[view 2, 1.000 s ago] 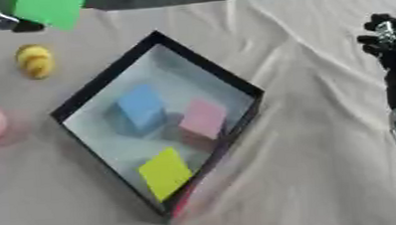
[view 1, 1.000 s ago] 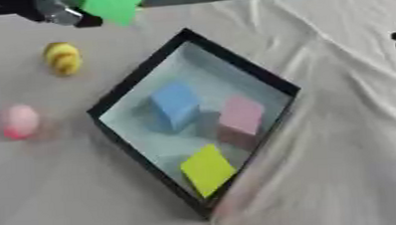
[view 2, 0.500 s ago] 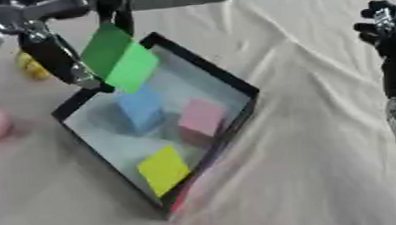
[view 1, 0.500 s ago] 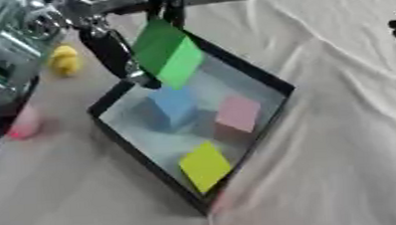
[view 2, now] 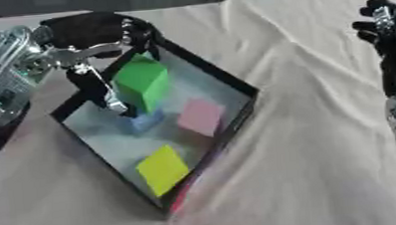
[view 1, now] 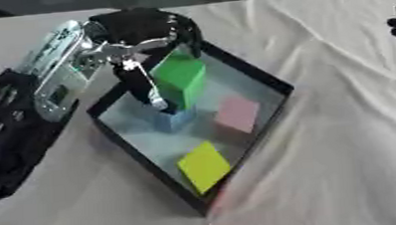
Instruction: Pick up objects on the table and place them in the box.
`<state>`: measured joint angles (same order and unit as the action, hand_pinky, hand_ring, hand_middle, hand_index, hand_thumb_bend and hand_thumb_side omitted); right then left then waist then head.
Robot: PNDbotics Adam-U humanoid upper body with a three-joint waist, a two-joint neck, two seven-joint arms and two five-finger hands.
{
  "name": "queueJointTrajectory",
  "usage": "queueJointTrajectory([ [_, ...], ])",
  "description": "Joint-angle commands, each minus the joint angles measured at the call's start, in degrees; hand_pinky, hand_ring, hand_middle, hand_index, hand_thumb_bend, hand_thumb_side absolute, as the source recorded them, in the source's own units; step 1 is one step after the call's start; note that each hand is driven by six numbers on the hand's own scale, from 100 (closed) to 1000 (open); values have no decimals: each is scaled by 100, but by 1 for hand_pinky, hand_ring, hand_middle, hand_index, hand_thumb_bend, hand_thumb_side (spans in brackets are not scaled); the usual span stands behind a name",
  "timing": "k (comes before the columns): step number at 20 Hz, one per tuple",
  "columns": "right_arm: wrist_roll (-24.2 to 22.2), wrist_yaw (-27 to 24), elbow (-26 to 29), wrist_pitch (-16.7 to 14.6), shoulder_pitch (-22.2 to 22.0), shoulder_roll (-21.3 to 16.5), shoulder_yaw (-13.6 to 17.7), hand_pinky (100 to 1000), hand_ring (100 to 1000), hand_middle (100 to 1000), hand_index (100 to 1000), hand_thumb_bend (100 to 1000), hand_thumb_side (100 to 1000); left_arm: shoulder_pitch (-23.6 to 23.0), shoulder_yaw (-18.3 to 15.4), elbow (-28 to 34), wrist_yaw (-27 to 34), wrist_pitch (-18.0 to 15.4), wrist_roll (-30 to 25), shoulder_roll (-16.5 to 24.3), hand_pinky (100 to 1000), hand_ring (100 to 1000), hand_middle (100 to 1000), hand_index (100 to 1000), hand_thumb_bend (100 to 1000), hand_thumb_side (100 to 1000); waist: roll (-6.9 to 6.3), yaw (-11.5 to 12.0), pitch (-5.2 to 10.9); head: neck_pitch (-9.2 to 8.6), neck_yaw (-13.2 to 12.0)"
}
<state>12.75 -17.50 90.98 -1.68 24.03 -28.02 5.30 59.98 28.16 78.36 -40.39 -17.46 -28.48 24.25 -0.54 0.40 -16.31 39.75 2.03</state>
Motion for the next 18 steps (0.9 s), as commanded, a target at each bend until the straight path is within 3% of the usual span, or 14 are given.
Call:
queueJointTrajectory([
  [1, 1, -36, 149, -11, 68, -162, 46, 848, 747, 749, 790, 100, 652, 42, -286, 194, 268, 12, 42, 112, 868, 881, 892, 960, 661, 514, -36, 0, 212, 0, 28],
  [2, 7, -37, 152, -13, 65, -168, 50, 848, 747, 749, 790, 100, 650, 15, -355, 289, 362, 64, 76, 156, 861, 869, 868, 922, 609, 480, -34, 4, 214, 3, 33],
  [3, 13, -37, 157, -16, 59, -176, 55, 848, 747, 749, 790, 100, 650, -18, -442, 400, 452, 123, 129, 224, 854, 857, 849, 879, 529, 311, -33, 12, 217, 11, 41],
  [4, 17, -38, 162, -18, 53, -185, 57, 848, 747, 749, 789, 100, 650, -59, -516, 528, 542, 176, 169, 312, 845, 835, 831, 863, 502, 279, -33, 17, 218, 15, 50],
  [9, 58, -42, 158, -11, -5, -207, 82, 847, 746, 748, 788, 100, 653, -333, -911, 959, 1032, 519, 360, 689, 851, 826, 821, 887, 478, 476, -11, 58, 231, 17, 94],
  [10, 63, -46, 158, -12, -11, -207, 83, 847, 746, 748, 788, 100, 647, -386, -981, 1018, 1139, 581, 393, 772, 852, 828, 824, 888, 392, 534, -3, 66, 234, 24, 97],
  [11, 65, -49, 160, -14, -19, -209, 85, 847, 746, 748, 788, 100, 651, -438, -1057, 1076, 1253, 643, 423, 865, 851, 827, 823, 889, 472, 527, 5, 78, 236, 27, 104],
  [14, 81, -52, 160, -14, -26, -217, 93, 846, 746, 748, 788, 100, 649, -574, -1281, 1234, 1575, 802, 509, 1145, 842, 819, 810, 876, 446, 476, 20, 102, 238, 18, 113],
  [18, 104, -39, 168, -12, -49, -248, 105, 846, 746, 748, 788, 100, 647, -830, -1593, 1325, 1981, 1067, 602, 1623, 836, 811, 797, 866, 432, 473, 29, 133, 239, 44, 153],
])
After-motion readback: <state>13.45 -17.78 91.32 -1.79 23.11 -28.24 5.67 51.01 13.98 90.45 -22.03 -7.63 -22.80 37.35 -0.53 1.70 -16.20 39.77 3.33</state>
